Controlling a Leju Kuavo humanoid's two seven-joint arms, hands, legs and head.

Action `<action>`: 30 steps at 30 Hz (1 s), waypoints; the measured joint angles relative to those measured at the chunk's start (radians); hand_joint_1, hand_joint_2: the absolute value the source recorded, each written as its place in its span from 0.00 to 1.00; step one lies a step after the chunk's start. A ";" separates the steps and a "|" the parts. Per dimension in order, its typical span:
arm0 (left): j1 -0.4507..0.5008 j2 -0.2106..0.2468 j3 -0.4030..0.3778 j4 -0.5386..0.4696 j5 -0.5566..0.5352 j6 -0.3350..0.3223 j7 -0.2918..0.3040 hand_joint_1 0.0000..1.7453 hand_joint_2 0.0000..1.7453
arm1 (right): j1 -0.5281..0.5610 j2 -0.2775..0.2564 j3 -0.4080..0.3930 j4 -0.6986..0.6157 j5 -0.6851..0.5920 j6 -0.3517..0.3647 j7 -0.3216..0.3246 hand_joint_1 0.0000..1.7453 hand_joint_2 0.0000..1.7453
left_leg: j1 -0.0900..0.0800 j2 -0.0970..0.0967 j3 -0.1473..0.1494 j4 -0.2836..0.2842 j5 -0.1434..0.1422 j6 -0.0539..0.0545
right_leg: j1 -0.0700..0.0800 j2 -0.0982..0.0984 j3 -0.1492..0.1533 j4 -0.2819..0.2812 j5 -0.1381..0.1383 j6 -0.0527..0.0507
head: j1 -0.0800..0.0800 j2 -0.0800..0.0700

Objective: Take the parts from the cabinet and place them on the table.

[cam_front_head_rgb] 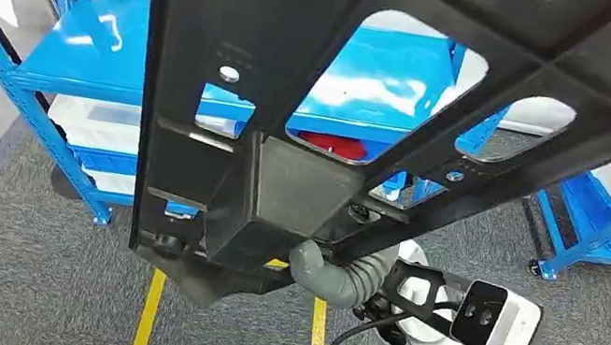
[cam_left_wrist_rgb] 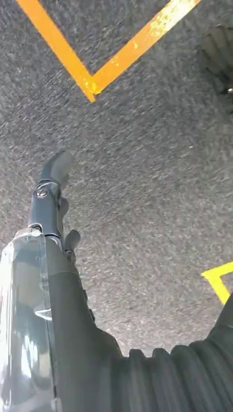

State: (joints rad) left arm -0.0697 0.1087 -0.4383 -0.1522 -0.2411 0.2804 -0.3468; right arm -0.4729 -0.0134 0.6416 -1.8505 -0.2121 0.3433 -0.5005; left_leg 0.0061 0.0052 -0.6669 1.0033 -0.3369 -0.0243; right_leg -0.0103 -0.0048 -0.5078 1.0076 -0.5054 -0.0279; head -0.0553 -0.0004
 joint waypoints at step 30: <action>0.005 0.013 0.006 0.000 0.000 0.011 -0.023 0.00 1.00 | -0.045 -0.012 0.037 -0.012 0.019 0.021 -0.034 0.96 1.00 | -0.001 -0.110 0.089 -0.003 -0.096 0.006 | -0.002 0.042 -0.070 0.014 0.049 0.013 | 0.000 0.000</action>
State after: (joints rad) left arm -0.0644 0.1213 -0.4318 -0.1522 -0.2411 0.2911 -0.3697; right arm -0.5179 -0.0252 0.6790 -1.8627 -0.1934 0.3639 -0.5341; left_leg 0.0047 -0.1048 -0.5779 1.0005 -0.4329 -0.0178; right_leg -0.0123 0.0370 -0.5778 1.0212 -0.4562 -0.0146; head -0.0553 -0.0004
